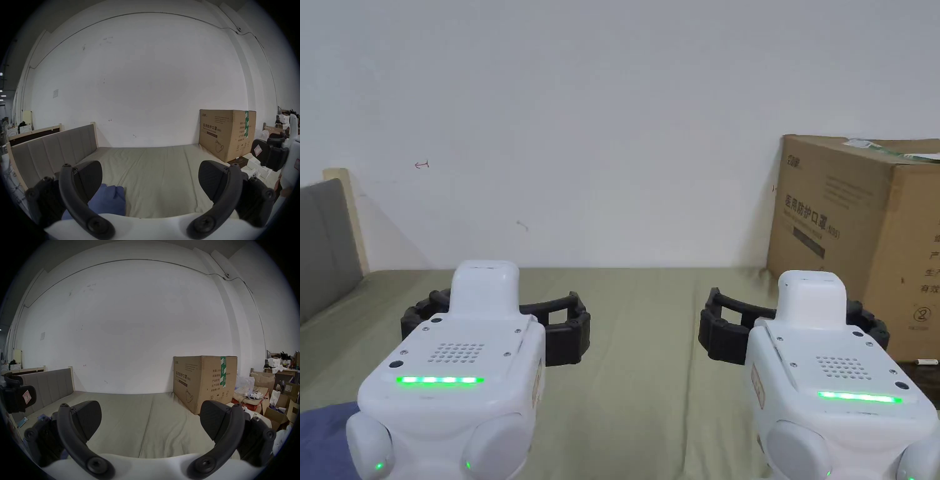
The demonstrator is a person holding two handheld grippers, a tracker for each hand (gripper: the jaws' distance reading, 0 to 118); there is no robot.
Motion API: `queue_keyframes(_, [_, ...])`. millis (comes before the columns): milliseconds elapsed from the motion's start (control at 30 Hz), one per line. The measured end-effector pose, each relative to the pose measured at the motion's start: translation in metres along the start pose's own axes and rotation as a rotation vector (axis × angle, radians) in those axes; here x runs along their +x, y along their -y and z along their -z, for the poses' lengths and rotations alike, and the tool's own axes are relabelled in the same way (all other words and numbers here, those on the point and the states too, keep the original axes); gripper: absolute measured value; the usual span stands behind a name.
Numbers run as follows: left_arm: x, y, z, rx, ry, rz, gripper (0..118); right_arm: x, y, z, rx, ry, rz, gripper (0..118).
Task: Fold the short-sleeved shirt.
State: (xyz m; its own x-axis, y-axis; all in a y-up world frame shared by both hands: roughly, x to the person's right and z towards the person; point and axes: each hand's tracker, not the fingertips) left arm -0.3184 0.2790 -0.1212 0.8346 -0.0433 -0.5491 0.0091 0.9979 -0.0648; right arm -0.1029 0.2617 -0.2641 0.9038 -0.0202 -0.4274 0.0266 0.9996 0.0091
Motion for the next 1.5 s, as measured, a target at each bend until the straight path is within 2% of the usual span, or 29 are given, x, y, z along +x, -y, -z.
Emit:
queue_keyframes(700, [-0.006,0.006,0.003,-0.018,0.018,-0.046,117,-0.003,0.003,0.003,-0.002,-0.015,-0.026,118])
queue_keyframes(967, [-0.007,0.003,0.005,-0.019,0.017,-0.049,117,0.001,0.000,0.005,-0.013,-0.023,0.000,118])
queue_keyframes(1167, [-0.007,0.002,0.005,-0.019,0.021,-0.061,117,0.000,0.001,0.006,-0.027,-0.034,-0.015,118])
queue_keyframes(1233, [-0.007,0.002,0.005,-0.022,0.021,-0.061,112,0.001,0.001,0.005,-0.033,-0.044,0.000,117])
queue_keyframes(1300, [-0.007,0.004,0.005,-0.023,0.028,-0.061,93,0.001,0.002,0.004,-0.028,-0.050,0.001,117])
queue_keyframes(1333, [-0.006,0.004,0.005,-0.026,0.030,-0.061,72,0.000,0.002,0.003,-0.031,-0.053,-0.006,114])
queue_keyframes(1367, [-0.006,0.005,0.006,-0.030,0.029,-0.062,50,-0.001,0.002,0.003,-0.037,-0.066,-0.017,104])
queue_keyframes(1400, [-0.004,0.007,0.007,-0.034,0.022,-0.064,30,-0.003,0.003,0.002,-0.035,-0.068,-0.026,76])
queue_keyframes(1433, [-0.004,0.008,0.008,-0.039,0.013,-0.064,10,-0.006,0.004,0.001,-0.026,-0.052,-0.039,12])
queue_keyframes(1467, [-0.004,0.010,0.009,-0.042,0.004,-0.069,5,-0.007,0.005,0.003,-0.033,0.005,-0.057,0])
queue_keyframes(1500, [-0.004,0.011,0.009,-0.042,0.003,-0.075,4,-0.006,0.006,0.006,-0.045,0.024,-0.052,0])
